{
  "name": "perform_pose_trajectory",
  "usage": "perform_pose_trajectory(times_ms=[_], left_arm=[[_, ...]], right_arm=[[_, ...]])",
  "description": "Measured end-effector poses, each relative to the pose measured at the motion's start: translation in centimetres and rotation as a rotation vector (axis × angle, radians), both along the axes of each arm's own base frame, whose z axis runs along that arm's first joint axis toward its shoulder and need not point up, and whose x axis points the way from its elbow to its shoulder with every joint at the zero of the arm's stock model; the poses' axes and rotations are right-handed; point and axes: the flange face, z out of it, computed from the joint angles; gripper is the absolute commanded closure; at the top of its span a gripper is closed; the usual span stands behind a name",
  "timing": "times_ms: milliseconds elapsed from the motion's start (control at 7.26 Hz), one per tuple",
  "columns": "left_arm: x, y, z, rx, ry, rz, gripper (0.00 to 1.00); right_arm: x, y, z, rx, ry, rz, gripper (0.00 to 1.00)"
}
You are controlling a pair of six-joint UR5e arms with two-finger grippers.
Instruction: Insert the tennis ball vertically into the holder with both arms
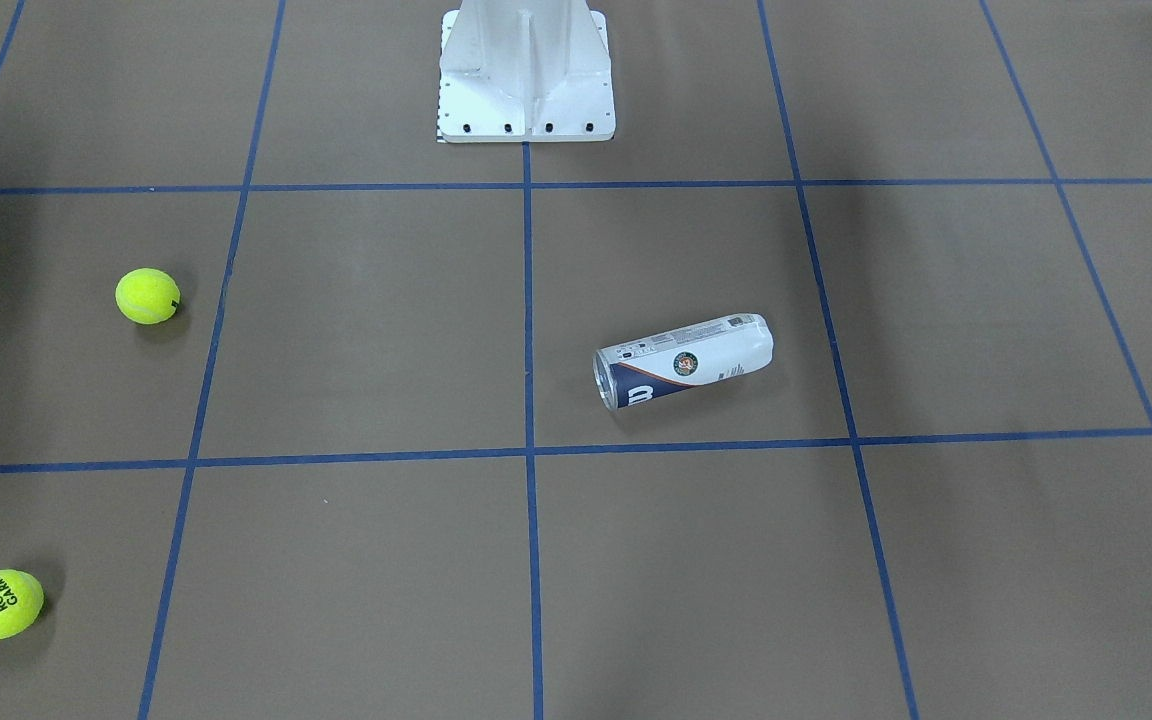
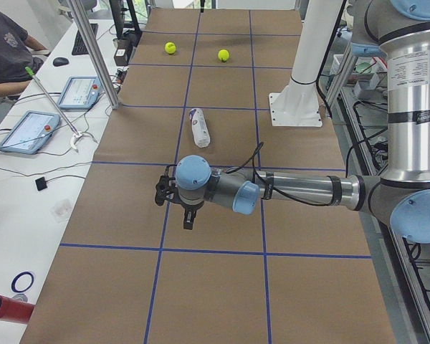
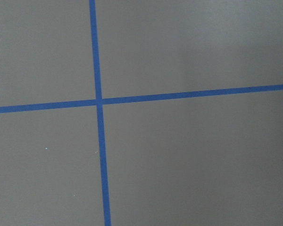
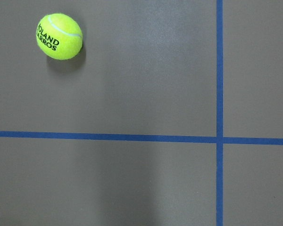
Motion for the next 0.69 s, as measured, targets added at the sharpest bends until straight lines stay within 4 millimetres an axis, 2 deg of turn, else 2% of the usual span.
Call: perform_pose_trajectory(times_ms=[138, 275, 413, 551, 688], left_arm=[[1.2, -0.8, -2.4, 0.046, 0.031, 0.011, 0.01], [4.1, -2.9, -5.8, 0.12, 0.051, 0.056, 0.02], [8.2, -5.1, -9.5, 0.195, 0.072, 0.126, 0.1], [12.3, -6.4, -13.1, 0.26, 0.095, 0.194, 0.08], [15.3, -7.4, -16.4, 0.313, 0.114, 0.239, 0.09]], right_arm=[[0.0, 0.1, -0.2, 0.003, -0.003, -0.002, 0.01], [-0.1, 0.2, -0.4, 0.005, -0.012, -0.003, 0.01], [-0.1, 0.4, -0.6, 0.006, -0.022, -0.003, 0.01], [-0.1, 0.5, -0.8, 0.007, -0.027, -0.003, 0.01], [-0.2, 0.5, -0.9, 0.007, -0.031, -0.003, 0.01]])
